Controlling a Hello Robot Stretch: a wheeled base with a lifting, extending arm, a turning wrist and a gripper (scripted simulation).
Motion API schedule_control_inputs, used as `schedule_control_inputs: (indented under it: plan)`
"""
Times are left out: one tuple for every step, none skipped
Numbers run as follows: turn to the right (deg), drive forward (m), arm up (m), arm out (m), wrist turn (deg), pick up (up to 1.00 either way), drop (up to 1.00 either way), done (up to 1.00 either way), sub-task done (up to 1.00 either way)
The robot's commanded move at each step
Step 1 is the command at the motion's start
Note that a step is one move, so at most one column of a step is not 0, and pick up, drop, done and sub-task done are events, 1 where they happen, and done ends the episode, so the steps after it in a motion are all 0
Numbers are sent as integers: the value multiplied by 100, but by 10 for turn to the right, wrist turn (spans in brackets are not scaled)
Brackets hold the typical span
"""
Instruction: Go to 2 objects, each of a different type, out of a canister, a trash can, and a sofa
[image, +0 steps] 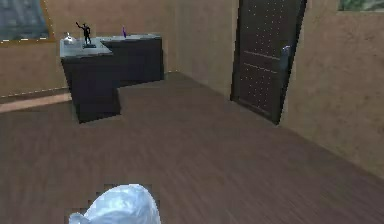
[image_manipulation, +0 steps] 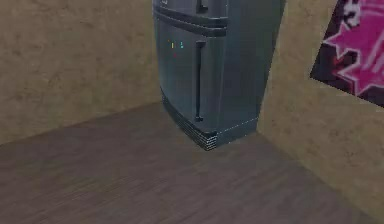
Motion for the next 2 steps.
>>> schedule_control_inputs:
  plan:
    - [390,0,0,0,0,0,0,0,0]
    - [0,45,0,0,0,0,0,0,0]
